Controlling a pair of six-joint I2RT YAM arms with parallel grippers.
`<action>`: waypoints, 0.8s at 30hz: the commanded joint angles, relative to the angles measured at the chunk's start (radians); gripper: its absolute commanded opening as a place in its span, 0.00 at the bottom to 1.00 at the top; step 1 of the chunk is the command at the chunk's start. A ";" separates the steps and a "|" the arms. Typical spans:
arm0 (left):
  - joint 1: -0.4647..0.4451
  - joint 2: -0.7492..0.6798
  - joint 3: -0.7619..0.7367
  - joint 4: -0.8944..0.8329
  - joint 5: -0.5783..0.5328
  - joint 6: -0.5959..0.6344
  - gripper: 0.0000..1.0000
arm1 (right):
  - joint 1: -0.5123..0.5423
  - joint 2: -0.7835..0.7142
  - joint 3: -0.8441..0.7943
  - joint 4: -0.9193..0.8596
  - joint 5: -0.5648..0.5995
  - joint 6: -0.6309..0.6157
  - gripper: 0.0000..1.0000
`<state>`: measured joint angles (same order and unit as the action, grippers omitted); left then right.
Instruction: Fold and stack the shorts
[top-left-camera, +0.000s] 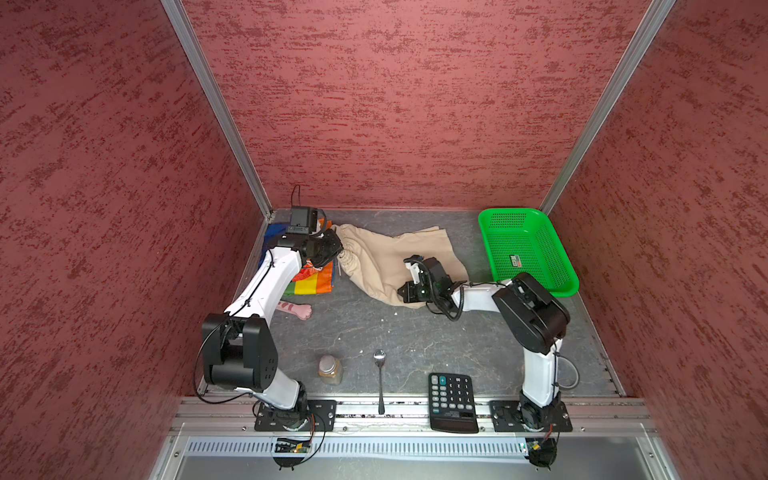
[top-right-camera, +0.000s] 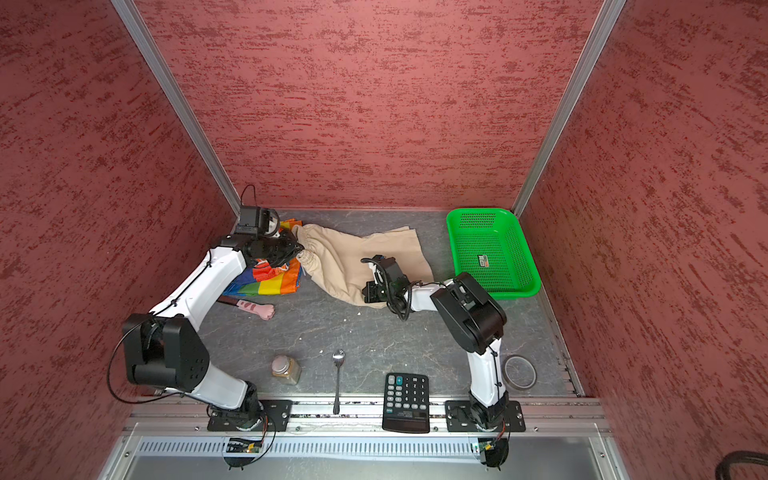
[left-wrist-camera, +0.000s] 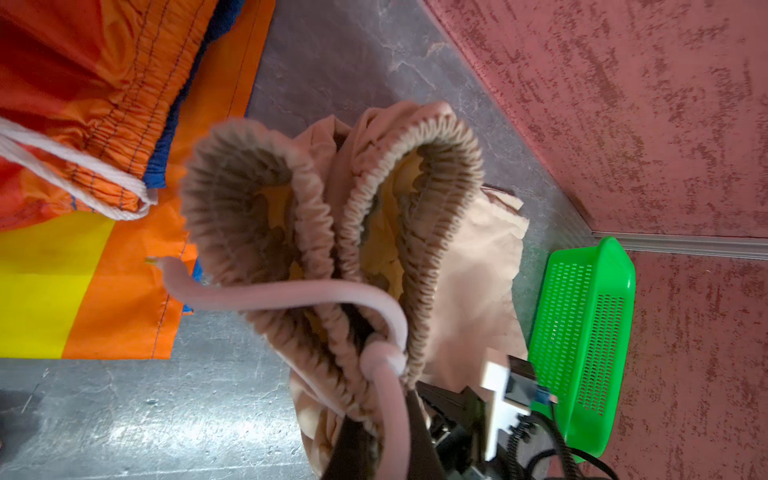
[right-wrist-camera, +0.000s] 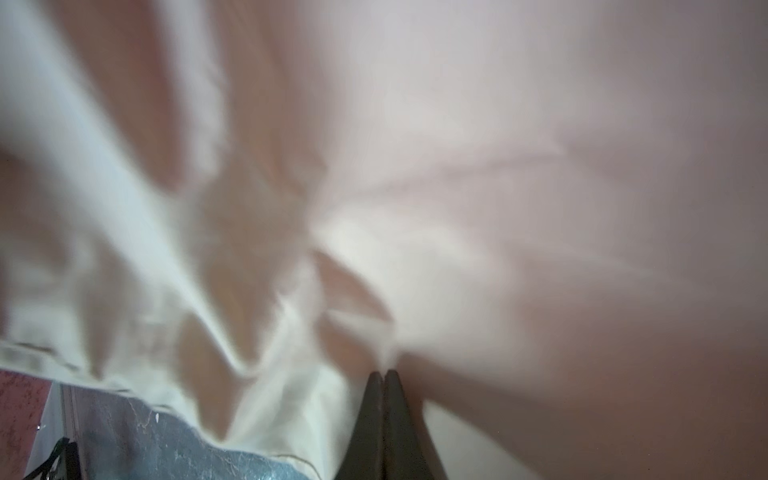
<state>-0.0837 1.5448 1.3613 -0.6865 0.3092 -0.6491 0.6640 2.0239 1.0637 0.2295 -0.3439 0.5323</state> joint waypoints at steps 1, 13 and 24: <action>-0.002 -0.007 0.102 -0.065 -0.005 0.037 0.00 | 0.054 0.062 0.080 -0.042 -0.037 0.026 0.00; -0.143 0.125 0.420 -0.333 -0.170 0.152 0.00 | -0.021 -0.270 -0.043 -0.129 -0.022 0.020 0.00; -0.259 0.308 0.623 -0.492 -0.285 0.200 0.00 | -0.225 -0.385 -0.246 -0.197 0.004 0.013 0.00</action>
<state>-0.3149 1.8336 1.9339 -1.1206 0.0708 -0.4805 0.4488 1.6073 0.8543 0.0631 -0.3470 0.5331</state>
